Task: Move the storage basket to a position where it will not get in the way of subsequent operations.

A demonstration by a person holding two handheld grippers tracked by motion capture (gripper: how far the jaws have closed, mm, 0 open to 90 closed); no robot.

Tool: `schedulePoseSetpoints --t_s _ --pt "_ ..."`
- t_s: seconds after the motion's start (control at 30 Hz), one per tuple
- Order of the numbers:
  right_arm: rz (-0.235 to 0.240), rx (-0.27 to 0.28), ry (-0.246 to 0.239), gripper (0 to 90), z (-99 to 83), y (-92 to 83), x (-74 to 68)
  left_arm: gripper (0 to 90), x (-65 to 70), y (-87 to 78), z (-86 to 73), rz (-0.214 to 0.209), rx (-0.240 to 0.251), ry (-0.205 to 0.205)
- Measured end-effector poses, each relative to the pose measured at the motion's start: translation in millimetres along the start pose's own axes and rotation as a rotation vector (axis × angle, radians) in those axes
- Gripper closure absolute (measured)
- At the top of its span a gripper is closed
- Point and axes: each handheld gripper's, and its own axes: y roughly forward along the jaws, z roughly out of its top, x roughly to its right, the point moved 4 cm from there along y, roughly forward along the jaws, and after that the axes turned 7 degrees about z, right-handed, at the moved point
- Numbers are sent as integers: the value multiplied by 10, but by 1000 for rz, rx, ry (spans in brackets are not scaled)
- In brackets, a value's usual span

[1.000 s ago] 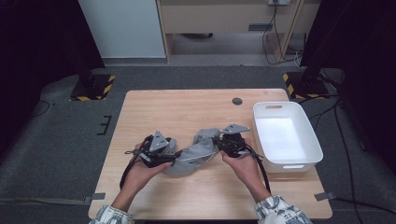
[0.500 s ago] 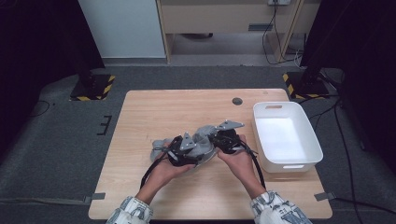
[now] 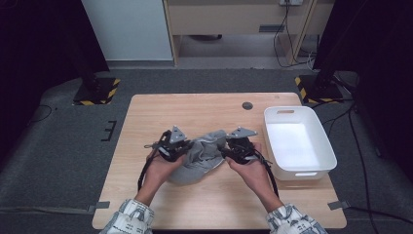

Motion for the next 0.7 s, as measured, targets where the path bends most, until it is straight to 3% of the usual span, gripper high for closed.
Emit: schedulePoseSetpoints --t_s 0.13,0.27,0.5,0.7 --pt "4 -25 5 514 -102 39 6 840 -254 28 -112 39 -43 -30" --pt "13 -65 19 520 -233 169 25 842 -395 67 -318 65 -92 -42" --pt "55 -126 34 514 -416 431 -96 842 -393 162 -662 50 -166 -41" --pt "50 -140 31 490 -514 560 -155 841 -342 185 -746 24 -180 -34"
